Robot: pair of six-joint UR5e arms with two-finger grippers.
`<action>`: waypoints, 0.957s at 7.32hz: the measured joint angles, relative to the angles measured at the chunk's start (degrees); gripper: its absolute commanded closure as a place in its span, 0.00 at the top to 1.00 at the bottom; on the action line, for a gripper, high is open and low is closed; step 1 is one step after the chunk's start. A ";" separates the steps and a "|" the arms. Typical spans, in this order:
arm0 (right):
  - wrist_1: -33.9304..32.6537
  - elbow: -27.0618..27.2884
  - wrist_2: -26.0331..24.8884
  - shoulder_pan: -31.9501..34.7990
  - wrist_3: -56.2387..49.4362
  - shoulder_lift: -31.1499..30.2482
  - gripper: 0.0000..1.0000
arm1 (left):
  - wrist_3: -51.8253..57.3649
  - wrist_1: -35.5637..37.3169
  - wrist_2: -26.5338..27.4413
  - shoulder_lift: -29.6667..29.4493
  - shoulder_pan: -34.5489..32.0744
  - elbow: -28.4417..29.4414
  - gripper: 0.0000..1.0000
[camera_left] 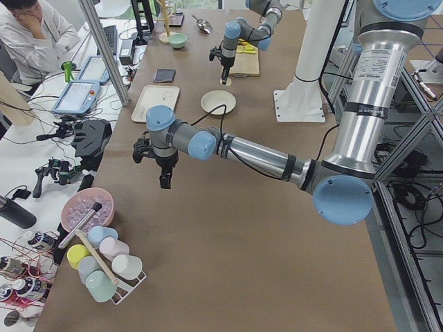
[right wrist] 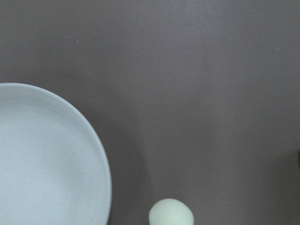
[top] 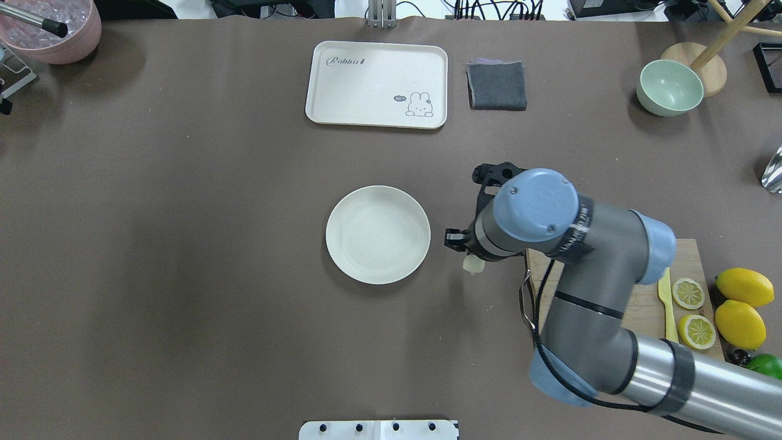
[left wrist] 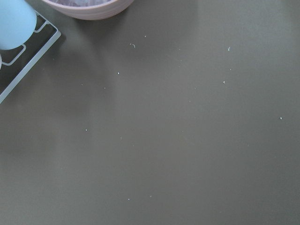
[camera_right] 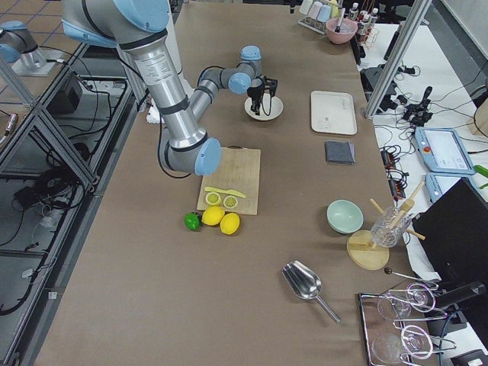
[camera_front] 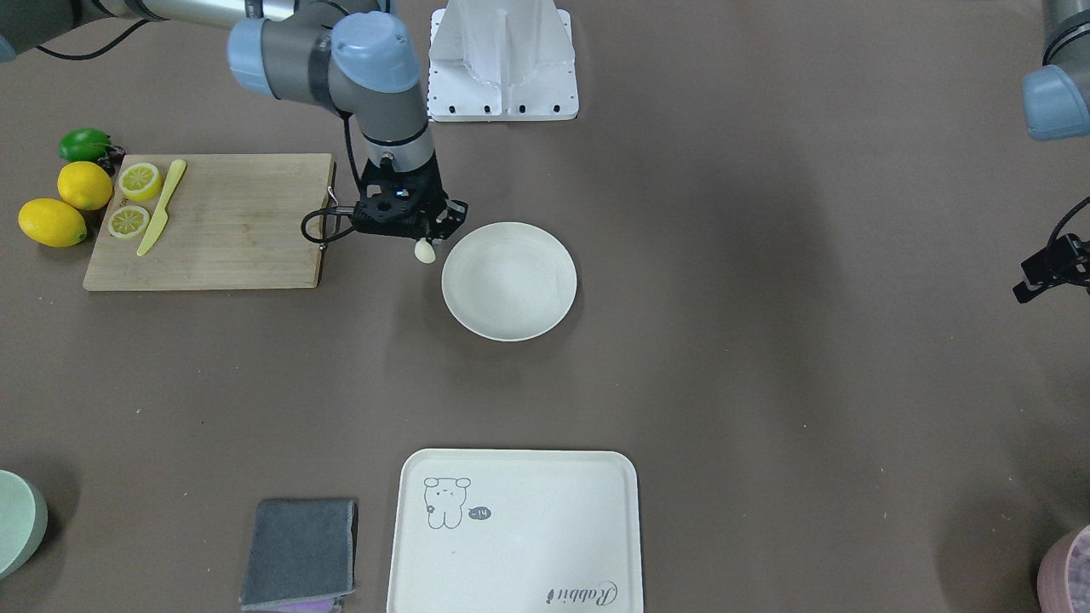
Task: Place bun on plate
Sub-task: 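Lift the bun and carry it with the right gripper to the plate, then lower the bun onto the plate and open the right gripper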
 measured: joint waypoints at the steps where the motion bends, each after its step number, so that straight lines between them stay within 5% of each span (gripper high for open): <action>1: 0.21 -4.69 -0.21 -0.06 0.61 4.49 0.99 | 0.06 -0.01 -0.02 0.54 0.00 -0.02 0.98; 3: 2.95 -11.07 -1.63 -0.46 0.91 9.19 1.00 | -0.15 0.01 -0.22 3.01 -0.04 0.12 0.98; 7: 4.94 -12.62 -2.08 -0.20 -0.34 9.89 1.00 | 6.41 1.31 -1.24 8.24 -5.75 0.57 0.98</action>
